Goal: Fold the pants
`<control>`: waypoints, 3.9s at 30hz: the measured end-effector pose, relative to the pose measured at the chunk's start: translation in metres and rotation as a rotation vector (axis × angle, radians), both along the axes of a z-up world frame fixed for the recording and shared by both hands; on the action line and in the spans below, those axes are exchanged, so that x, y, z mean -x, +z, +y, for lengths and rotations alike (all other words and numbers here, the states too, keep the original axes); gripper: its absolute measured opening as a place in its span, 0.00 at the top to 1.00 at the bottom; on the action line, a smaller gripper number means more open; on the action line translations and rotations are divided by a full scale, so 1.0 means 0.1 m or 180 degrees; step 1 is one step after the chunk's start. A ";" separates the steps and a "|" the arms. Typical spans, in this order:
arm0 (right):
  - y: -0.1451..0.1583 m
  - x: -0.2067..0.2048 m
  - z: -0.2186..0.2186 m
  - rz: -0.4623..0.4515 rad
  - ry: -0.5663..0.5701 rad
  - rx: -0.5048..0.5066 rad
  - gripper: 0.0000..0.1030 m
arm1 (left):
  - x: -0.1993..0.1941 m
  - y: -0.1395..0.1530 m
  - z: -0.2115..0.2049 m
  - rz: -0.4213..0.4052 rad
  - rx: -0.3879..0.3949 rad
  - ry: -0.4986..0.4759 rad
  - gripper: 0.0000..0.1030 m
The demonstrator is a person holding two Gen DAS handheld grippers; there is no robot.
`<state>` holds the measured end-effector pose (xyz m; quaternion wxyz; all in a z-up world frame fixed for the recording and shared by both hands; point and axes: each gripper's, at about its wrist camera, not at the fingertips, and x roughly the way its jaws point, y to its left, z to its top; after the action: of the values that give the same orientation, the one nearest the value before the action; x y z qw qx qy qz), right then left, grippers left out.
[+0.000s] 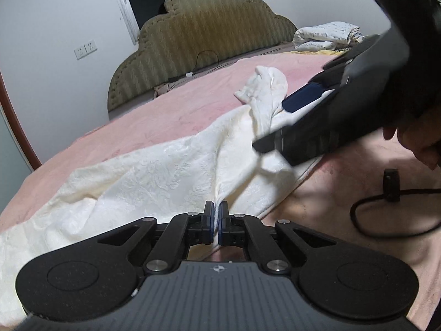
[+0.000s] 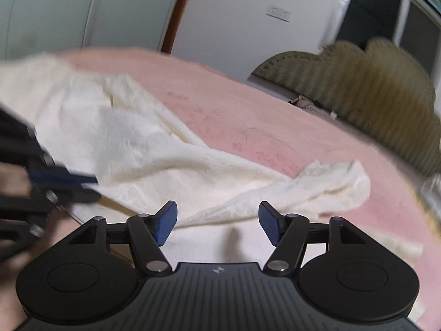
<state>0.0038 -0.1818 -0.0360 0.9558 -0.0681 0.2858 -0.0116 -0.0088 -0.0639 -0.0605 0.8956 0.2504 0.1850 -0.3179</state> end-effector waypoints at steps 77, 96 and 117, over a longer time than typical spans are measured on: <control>0.08 -0.33 -1.77 0.0067 -0.1336 -0.0482 0.70 | -0.18 -0.08 -0.50 0.0163 0.0058 -0.0189 0.49; 0.16 -0.78 -2.08 -0.0073 -0.1387 -0.1093 0.89 | -0.19 -0.04 -0.37 0.0260 0.0291 -0.0090 0.31; -0.51 0.53 -3.07 -0.0474 -0.1835 -0.3225 0.75 | -0.08 0.08 -0.89 0.0263 0.0290 -0.0465 0.30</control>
<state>-0.0488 -0.4892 -0.0869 0.8450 0.4787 0.1948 -0.1377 -0.0012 -0.1531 -0.0523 0.8720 0.2090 0.1884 -0.4005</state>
